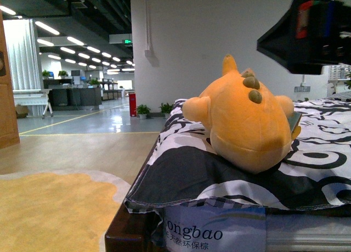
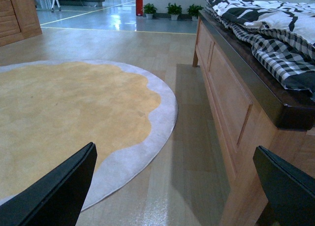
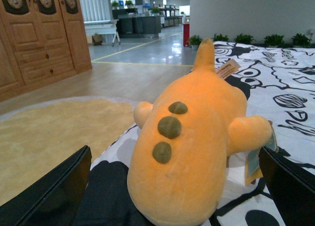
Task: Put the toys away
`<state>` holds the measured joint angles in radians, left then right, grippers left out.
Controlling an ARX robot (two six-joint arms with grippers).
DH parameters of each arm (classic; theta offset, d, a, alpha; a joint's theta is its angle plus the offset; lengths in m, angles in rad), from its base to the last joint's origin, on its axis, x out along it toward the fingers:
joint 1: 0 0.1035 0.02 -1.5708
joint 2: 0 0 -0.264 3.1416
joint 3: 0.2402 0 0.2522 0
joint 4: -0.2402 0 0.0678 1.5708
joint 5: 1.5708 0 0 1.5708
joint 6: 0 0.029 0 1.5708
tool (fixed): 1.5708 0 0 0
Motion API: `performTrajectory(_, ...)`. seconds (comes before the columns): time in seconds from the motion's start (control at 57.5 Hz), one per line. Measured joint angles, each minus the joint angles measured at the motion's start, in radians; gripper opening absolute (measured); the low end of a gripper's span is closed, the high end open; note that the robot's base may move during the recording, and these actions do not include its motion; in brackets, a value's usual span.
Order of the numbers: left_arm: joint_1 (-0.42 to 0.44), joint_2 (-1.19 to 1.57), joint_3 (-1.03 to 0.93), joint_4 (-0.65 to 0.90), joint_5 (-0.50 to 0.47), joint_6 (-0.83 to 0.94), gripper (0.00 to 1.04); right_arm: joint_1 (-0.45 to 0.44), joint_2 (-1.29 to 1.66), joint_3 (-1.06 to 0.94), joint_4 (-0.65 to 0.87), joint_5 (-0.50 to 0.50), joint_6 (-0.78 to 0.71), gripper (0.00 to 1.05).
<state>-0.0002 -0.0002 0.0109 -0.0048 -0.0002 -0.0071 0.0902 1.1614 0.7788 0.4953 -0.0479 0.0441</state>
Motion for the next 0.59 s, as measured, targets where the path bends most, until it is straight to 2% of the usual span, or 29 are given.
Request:
performTrajectory(0.296, 0.0, 0.0, 0.0, 0.0, 0.0, 0.0, 0.99, 0.082, 0.285, 0.271, -0.112, 0.204, -0.046, 1.04)
performTrajectory(0.592, 0.0, 0.0, 0.0, 0.0, 0.0, 0.0, 0.99, 0.078, 0.457, 0.418, -0.202, 0.346, -0.068, 1.04)
